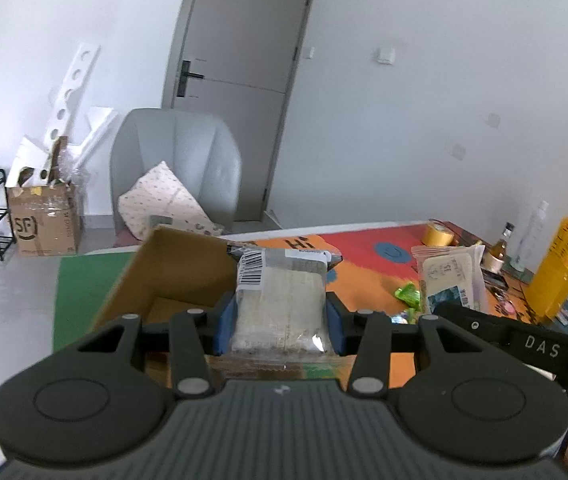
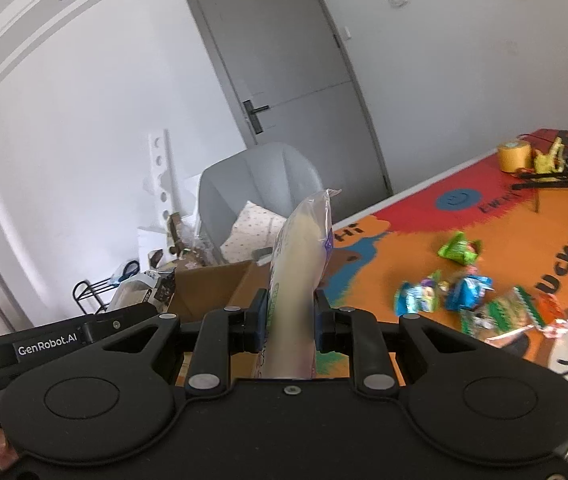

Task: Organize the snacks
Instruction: 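Carry the white bread pack and long bread bag over the cardboard box with both tools, then open both tools to drop the bread packs into the box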

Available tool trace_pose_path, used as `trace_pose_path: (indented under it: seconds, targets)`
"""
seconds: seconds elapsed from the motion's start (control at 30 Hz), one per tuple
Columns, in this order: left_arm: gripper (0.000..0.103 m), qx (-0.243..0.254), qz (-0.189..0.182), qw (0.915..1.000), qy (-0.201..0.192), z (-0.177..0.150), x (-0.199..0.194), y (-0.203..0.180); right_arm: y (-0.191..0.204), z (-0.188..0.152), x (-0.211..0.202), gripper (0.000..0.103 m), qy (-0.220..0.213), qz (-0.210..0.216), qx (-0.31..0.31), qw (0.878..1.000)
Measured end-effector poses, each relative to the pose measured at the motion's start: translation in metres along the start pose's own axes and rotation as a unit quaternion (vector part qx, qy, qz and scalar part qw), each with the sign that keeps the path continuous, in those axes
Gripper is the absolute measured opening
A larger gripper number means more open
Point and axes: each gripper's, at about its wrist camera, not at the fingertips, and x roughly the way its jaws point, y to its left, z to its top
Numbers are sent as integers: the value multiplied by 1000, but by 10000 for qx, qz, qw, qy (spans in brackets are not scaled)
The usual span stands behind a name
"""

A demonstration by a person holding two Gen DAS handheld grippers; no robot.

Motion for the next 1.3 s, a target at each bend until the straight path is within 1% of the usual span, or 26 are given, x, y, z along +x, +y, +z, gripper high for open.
trace_pose_path:
  seconds: [0.17, 0.43, 0.8, 0.97, 1.1, 1.3]
  targets:
    - [45, -98, 128, 9999, -38, 3, -3, 16, 14, 3, 9, 21, 17, 123, -126, 9998]
    - [45, -287, 277, 9992, -54, 8, 1, 40, 35, 11, 25, 21, 49, 207, -289, 9994]
    - [45, -403, 247, 9989, 6, 14, 19, 61, 61, 16, 49, 21, 95, 274, -448, 9986]
    - [46, -341, 239, 9991, 116, 9, 31, 63, 72, 17, 59, 21, 127, 295, -530, 9981]
    - [49, -283, 295, 9991, 83, 9, 35, 66, 77, 16, 68, 21, 196, 300, -558, 9978]
    - [52, -436, 296, 9986, 58, 13, 34, 77, 84, 13, 81, 21, 330, 334, -588, 9972]
